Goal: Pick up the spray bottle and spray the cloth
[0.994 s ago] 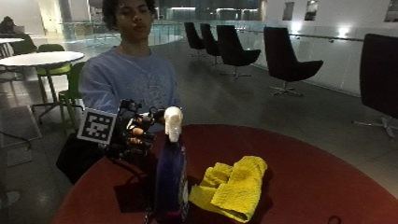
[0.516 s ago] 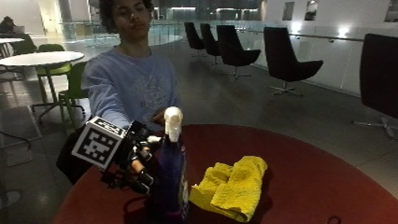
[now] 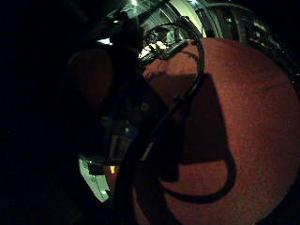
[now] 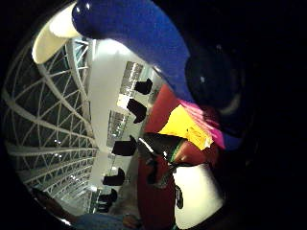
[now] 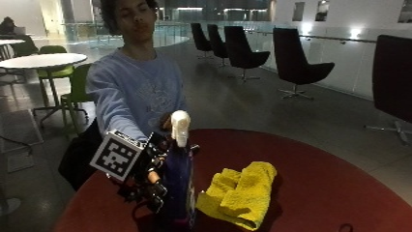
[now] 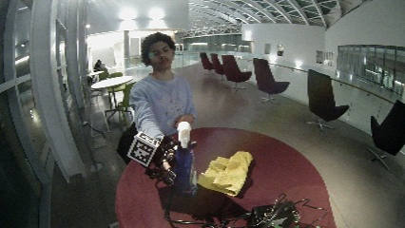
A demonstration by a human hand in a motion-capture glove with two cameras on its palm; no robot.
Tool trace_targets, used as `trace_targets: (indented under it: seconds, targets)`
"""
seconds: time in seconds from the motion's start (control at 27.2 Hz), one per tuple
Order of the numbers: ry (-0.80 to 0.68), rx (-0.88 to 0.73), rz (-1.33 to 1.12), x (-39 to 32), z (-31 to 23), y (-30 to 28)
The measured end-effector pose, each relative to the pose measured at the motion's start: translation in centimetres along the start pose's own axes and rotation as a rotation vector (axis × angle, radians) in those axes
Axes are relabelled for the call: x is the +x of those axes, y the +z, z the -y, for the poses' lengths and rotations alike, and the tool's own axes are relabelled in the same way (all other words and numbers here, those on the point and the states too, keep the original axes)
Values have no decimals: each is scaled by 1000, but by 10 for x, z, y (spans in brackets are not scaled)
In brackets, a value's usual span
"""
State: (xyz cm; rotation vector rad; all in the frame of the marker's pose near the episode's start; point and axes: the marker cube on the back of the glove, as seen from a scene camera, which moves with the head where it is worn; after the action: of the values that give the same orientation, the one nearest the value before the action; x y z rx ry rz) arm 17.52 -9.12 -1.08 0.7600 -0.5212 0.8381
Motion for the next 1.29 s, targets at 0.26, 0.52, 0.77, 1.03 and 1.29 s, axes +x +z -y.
trace_targets:
  seconds: [0.26, 0.52, 0.77, 1.03, 1.29]
  targets:
    - [-48, 72, -12, 1, 2, 11]
    - [-111, 53, 48, 5, 6, 11]
    - [-107, -95, 149, 2, 10, -10]
    - [-193, -264, 228, -12, 9, -40]
    - [-286, -451, 347, -26, -1, -55]
